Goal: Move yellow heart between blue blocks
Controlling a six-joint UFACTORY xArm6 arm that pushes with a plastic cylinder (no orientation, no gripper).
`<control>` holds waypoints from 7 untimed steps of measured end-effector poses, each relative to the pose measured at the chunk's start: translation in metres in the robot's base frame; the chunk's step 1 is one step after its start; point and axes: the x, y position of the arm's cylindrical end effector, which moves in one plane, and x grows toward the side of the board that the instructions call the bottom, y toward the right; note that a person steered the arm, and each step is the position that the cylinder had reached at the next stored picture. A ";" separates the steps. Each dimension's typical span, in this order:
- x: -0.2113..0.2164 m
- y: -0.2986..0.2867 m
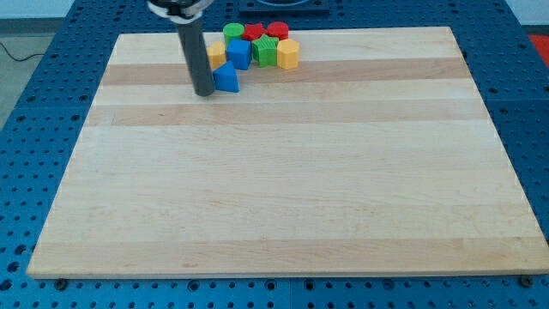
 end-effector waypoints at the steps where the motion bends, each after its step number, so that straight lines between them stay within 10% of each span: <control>1: -0.014 0.041; 3: -0.017 0.084; 5: -0.012 -0.057; 7: -0.106 -0.057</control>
